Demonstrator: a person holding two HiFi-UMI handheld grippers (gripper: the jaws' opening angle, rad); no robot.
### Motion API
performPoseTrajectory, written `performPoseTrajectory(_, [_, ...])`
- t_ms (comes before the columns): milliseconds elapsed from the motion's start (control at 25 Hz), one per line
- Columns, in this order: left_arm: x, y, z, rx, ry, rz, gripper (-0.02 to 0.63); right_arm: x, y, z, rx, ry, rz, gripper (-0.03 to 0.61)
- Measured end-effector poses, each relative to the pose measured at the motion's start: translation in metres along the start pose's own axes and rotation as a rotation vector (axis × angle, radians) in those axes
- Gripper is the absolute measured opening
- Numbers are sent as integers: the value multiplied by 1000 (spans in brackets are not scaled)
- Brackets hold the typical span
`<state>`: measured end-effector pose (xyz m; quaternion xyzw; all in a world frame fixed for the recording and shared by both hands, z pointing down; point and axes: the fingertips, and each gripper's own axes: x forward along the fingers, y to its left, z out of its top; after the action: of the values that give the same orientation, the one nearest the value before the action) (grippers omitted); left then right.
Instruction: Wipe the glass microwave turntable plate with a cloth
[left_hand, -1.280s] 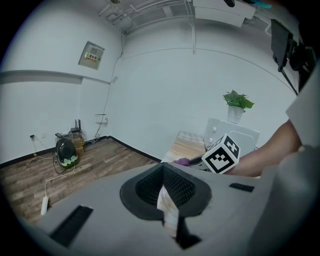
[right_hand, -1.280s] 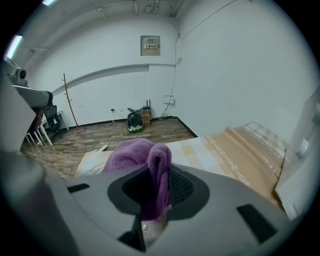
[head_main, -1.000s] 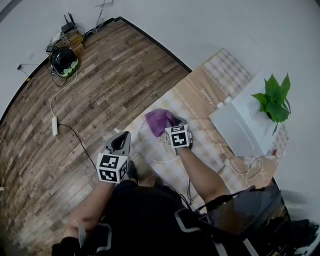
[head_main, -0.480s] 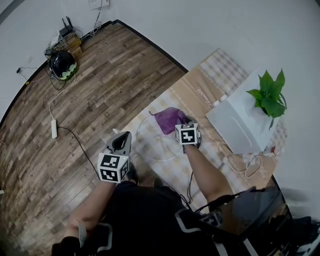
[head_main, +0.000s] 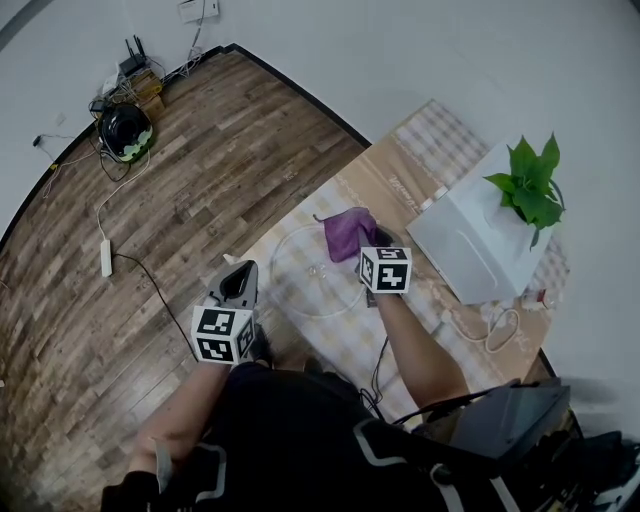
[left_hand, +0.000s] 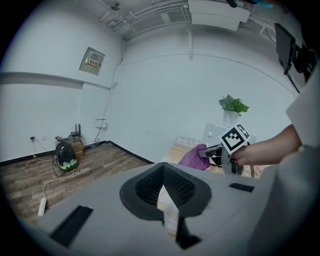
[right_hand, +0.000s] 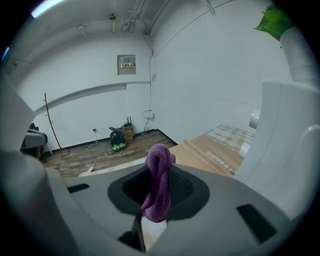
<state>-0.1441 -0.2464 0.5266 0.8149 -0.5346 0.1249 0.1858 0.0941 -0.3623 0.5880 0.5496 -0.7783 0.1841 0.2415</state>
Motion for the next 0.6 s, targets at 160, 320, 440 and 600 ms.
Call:
performPoseTrajectory(160, [-5, -3, 2, -15, -22, 1, 3, -21, 32, 26, 4, -72, 74, 77])
performPoseTrajectory(320, [-12, -3, 1, -24, -29, 9, 3, -34, 69, 32, -25, -90, 149, 77])
performPoseTrajectory(440, [-19, -1, -2, -31, -31, 24, 3, -38, 100, 24, -44, -80, 209, 77])
performPoseTrajectory(600, [-28, 3, -6, -35, -29, 45, 3, -34, 142, 5, -81, -47, 277, 77])
